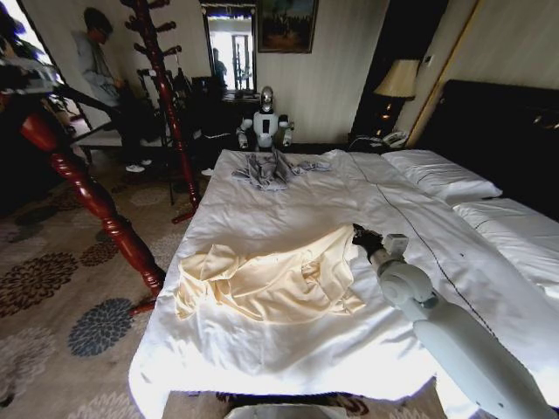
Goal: Pick up the clothes from the bed and hang them on the clothes hanger.
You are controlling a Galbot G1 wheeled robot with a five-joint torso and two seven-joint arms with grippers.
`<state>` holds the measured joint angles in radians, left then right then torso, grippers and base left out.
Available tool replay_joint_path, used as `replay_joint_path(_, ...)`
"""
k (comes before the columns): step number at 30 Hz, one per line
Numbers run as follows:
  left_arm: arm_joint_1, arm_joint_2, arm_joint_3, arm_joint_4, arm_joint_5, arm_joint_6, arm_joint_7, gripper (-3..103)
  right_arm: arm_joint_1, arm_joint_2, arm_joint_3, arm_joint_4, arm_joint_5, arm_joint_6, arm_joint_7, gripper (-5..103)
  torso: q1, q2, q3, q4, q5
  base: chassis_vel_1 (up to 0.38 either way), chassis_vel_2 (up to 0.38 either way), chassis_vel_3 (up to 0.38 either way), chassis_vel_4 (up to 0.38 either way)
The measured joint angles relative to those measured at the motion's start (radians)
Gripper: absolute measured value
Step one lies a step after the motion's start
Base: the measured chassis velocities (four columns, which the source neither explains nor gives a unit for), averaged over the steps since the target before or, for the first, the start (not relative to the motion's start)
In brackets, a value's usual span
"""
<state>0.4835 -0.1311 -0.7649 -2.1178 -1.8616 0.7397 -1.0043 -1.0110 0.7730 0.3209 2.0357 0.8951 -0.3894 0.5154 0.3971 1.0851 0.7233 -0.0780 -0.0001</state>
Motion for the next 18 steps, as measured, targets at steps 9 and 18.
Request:
replay_joint_path(9,0.072,-0.035,-0.002,0.090,-0.038,-0.002,0.008,100,-0.005,0.000,0.010,0.023,0.003,0.000,0.009,0,0.000,0.000,0.000,0.0001,-0.0001,0.000,0.000,0.000,0.000)
replay_joint_path(18,0.086,-0.054,0.022,0.114,0.003,-0.003,0.025,100,-0.011,-0.011,0.015,0.049,0.027,0.002,0.014,0,0.000,0.000,0.000,0.0003,0.0002,0.000,0.000,0.000,0.000)
